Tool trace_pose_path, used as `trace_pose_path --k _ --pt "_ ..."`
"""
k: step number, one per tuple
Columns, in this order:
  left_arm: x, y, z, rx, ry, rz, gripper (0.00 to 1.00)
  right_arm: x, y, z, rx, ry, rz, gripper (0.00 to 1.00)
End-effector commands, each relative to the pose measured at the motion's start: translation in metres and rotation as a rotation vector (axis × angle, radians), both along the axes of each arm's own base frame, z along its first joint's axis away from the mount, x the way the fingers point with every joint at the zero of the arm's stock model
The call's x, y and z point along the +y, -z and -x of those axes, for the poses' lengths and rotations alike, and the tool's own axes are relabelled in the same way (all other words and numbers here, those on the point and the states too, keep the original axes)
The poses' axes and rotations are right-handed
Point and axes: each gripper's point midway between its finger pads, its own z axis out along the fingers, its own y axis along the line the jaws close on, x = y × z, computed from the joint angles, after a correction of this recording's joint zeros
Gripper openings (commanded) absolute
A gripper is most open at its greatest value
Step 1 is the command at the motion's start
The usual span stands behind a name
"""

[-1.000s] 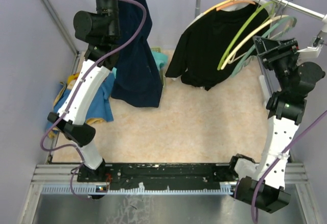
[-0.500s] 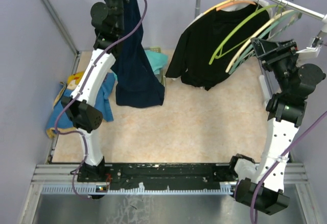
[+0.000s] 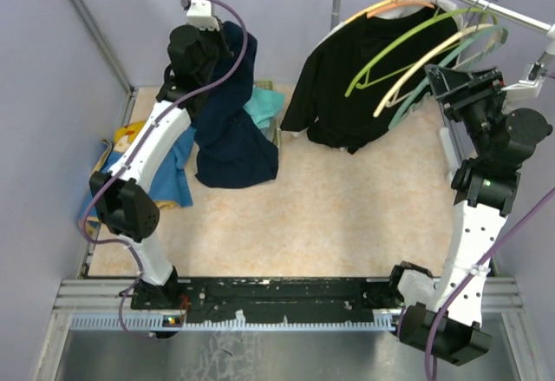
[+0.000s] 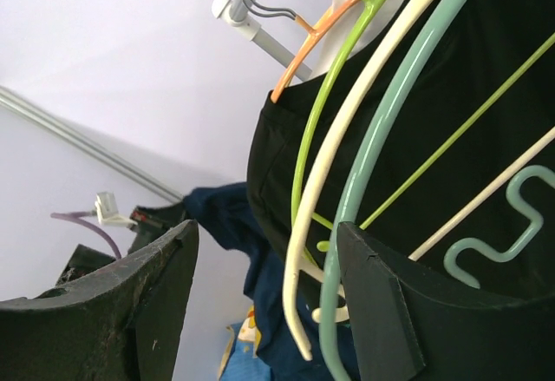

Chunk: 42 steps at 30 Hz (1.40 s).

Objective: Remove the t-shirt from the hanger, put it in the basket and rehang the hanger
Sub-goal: Place the T-shirt in the bin.

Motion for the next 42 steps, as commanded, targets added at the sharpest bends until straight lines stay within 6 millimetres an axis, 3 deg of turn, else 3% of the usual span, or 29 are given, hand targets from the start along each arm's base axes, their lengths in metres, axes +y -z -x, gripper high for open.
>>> trace_pose_path --k 1,3,7,13,17,21,26,31,42 --pt "-0.011 0.002 0.047 0.101 0.134 0.142 0.00 0.002 -0.011 0.006 -0.043 -0.006 0.038 0.65" --pt "-0.009 0.017 0.060 0.158 0.136 0.173 0.00 0.002 -0.011 0.006 -0.043 -0.006 0.038 0.65" --pt "-0.011 0.066 0.078 0.287 0.162 0.221 0.00 0.002 -0.010 0.006 -0.042 -0.005 0.039 0.65" --pt "-0.023 0.160 0.103 0.510 0.216 0.272 0.00 0.002 -0.010 0.007 -0.044 0.001 0.044 0.65" --pt "-0.018 0.214 0.117 0.627 0.177 0.307 0.00 0.003 -0.012 0.009 -0.049 -0.001 0.050 0.65" --pt "-0.006 0.250 0.125 0.689 0.106 0.325 0.00 0.004 -0.015 0.012 -0.055 -0.001 0.054 0.65" --pt "-0.004 0.294 0.119 0.818 0.053 0.334 0.00 0.005 -0.016 0.013 -0.058 0.000 0.055 0.65" --pt "0.002 0.319 0.110 0.875 -0.001 0.309 0.00 0.005 -0.017 0.014 -0.059 0.002 0.059 0.65" --pt "0.019 0.325 0.093 0.873 -0.050 0.271 0.00 0.005 -0.018 0.015 -0.062 0.002 0.061 0.65"
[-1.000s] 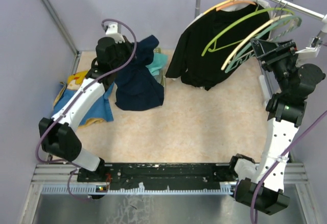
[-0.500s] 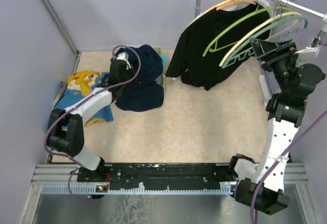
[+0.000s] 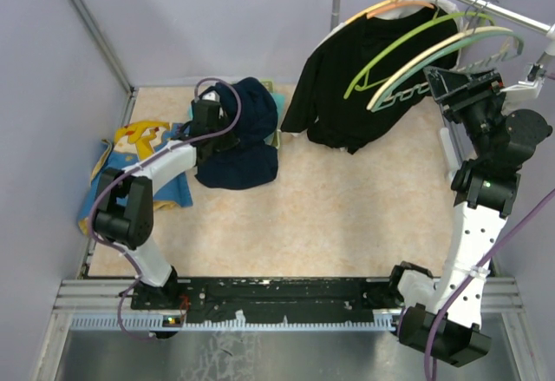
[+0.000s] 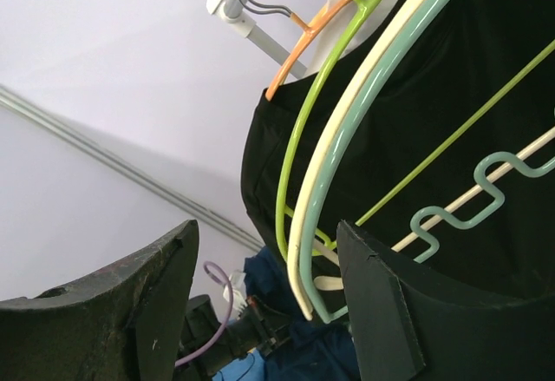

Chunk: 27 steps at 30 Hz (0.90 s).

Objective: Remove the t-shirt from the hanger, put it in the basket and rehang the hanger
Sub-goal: Place the T-shirt in the bin.

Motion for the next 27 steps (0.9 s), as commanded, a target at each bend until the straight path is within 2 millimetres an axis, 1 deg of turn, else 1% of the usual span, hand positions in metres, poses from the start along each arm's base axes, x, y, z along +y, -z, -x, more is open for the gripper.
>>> trace_pose_path --k 1,3,5,6,7,10,11,13,15,20,27 --pt "0.014 -0.002 -0.014 -0.003 -0.030 -0.038 0.00 0.005 -0.021 0.013 -0.067 -0.002 0.043 0.65" --pt "0.013 -0.005 -0.014 0.001 -0.016 -0.036 0.04 0.004 -0.021 0.013 -0.066 0.001 0.043 0.65" --pt "0.010 -0.015 -0.015 -0.015 -0.001 -0.027 0.10 0.004 -0.021 0.013 -0.066 0.001 0.044 0.65" --pt "0.010 -0.022 -0.015 -0.026 0.006 -0.023 0.17 0.005 -0.021 0.013 -0.068 0.000 0.044 0.65" --pt "0.009 -0.028 -0.014 -0.034 0.012 -0.020 0.27 0.005 -0.021 0.013 -0.068 -0.001 0.045 0.65" --pt "0.005 -0.050 -0.010 -0.076 0.050 -0.009 0.47 0.005 -0.023 0.014 -0.071 0.000 0.047 0.65" --pt "0.004 -0.058 -0.008 -0.092 0.060 -0.003 0.51 0.005 -0.023 0.014 -0.070 -0.003 0.046 0.65" --pt "0.003 -0.072 -0.005 -0.118 0.073 0.006 0.57 0.006 -0.025 0.015 -0.075 -0.003 0.048 0.65" --pt "0.002 -0.088 -0.003 -0.143 0.085 0.015 0.59 0.007 -0.026 0.016 -0.079 -0.004 0.051 0.65" --pt "0.003 -0.127 0.009 -0.197 0.106 0.028 0.61 0.007 -0.029 0.018 -0.085 -0.003 0.057 0.65" --pt "0.018 -0.176 0.028 -0.308 0.075 0.014 0.65 0.009 -0.032 0.021 -0.095 -0.003 0.064 0.66"
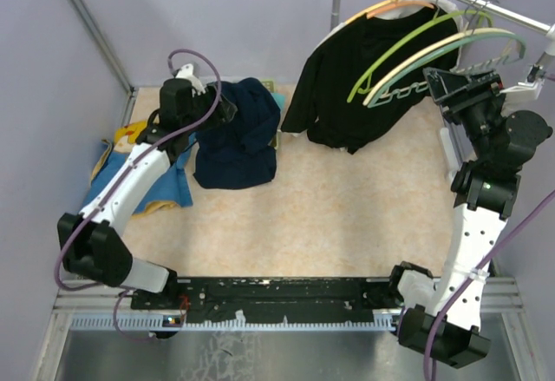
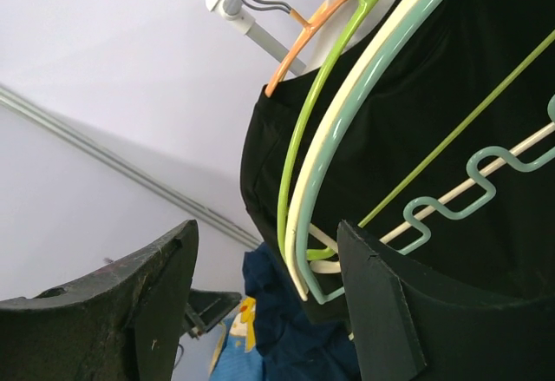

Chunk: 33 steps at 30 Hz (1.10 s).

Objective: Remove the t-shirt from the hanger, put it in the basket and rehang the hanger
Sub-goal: Place the T-shirt in the bin, then pick up the hanger from the clothesline.

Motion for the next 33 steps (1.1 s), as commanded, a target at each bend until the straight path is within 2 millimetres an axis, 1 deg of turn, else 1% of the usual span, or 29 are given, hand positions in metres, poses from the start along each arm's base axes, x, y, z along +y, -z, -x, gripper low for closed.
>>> trace_pose_path --k 1,4,7,9,10,13,15,16,20,22,24,26,30,33 --pt "0.013 -0.042 0.012 -0.089 -0.021 -0.007 0.66 0.008 -0.034 0.020 -0.104 -0.006 0.060 0.66" --pt "0.009 -0.070 0.018 -0.175 0.008 0.030 0.66 0.010 -0.038 0.024 -0.120 -0.006 0.073 0.66" --pt "-0.003 -0.100 0.026 -0.286 0.091 0.084 0.66 0.012 -0.044 0.030 -0.129 0.004 0.088 0.66" --pt "-0.011 -0.120 0.032 -0.350 0.140 0.118 0.68 0.012 -0.047 0.033 -0.130 0.016 0.093 0.66" --pt "-0.015 -0.126 0.034 -0.371 0.162 0.131 0.72 0.011 -0.049 0.035 -0.131 0.023 0.093 0.66" --pt "-0.023 -0.145 0.036 -0.424 0.214 0.151 0.93 0.013 -0.054 0.039 -0.144 0.024 0.095 0.66" --pt "-0.029 -0.155 0.037 -0.446 0.247 0.159 0.99 0.016 -0.062 0.043 -0.170 0.015 0.092 0.66" --pt "-0.032 -0.160 0.039 -0.459 0.269 0.166 0.99 0.017 -0.067 0.045 -0.187 0.012 0.090 0.66" --pt "-0.040 -0.174 0.045 -0.511 0.321 0.200 0.99 0.020 -0.088 0.050 -0.238 -0.001 0.074 0.65" --pt "-0.044 -0.178 0.047 -0.521 0.349 0.214 0.99 0.020 -0.098 0.047 -0.261 -0.014 0.066 0.65" --pt "-0.048 -0.178 0.047 -0.512 0.368 0.224 0.99 0.019 -0.106 0.041 -0.274 -0.033 0.056 0.65" --pt "-0.051 -0.178 0.047 -0.510 0.381 0.225 0.99 0.016 -0.107 0.030 -0.264 -0.047 0.051 0.65" --pt "-0.055 -0.174 0.048 -0.506 0.407 0.220 0.99 0.013 -0.112 0.016 -0.264 -0.068 0.056 0.65" --pt "-0.057 -0.170 0.047 -0.504 0.419 0.212 0.99 0.014 -0.114 0.007 -0.263 -0.083 0.062 0.65"
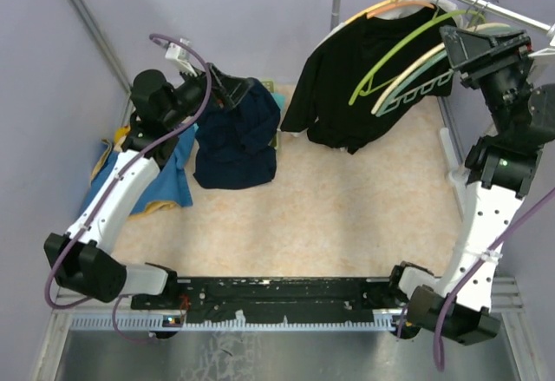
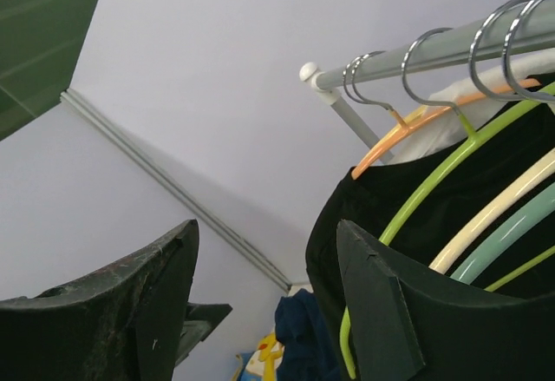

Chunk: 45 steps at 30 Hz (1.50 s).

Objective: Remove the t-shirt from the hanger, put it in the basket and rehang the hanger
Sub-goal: Pick up the hanger from the clothesline.

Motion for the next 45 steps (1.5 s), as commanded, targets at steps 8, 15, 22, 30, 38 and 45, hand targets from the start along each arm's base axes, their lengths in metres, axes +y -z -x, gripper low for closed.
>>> trace_pose_path --k 8,15,22,30,38,45 --pt "-0.007 -0.005 -0.005 -0.035 0.035 -0.018 0.99 0.036 -0.019 -0.020 -0.058 -0.109 0.051 0.66" --pt "-0.005 -0.008 -0.003 -0.050 0.026 -0.018 0.99 0.048 -0.011 -0.030 -0.041 -0.126 0.058 0.73" --pt "-0.007 -0.009 0.001 -0.067 0.048 -0.027 0.99 0.046 -0.002 -0.024 -0.054 -0.108 0.041 0.81" --pt "-0.007 -0.009 0.000 -0.057 0.045 -0.021 0.99 0.053 0.002 -0.011 -0.072 -0.144 0.033 0.99" --pt "-0.007 -0.006 -0.001 -0.046 0.042 -0.023 0.99 0.055 -0.005 0.007 -0.139 -0.207 -0.037 0.99" --pt "-0.009 -0.010 0.001 -0.049 0.056 -0.018 0.99 0.049 0.004 -0.010 -0.051 -0.167 -0.029 0.97"
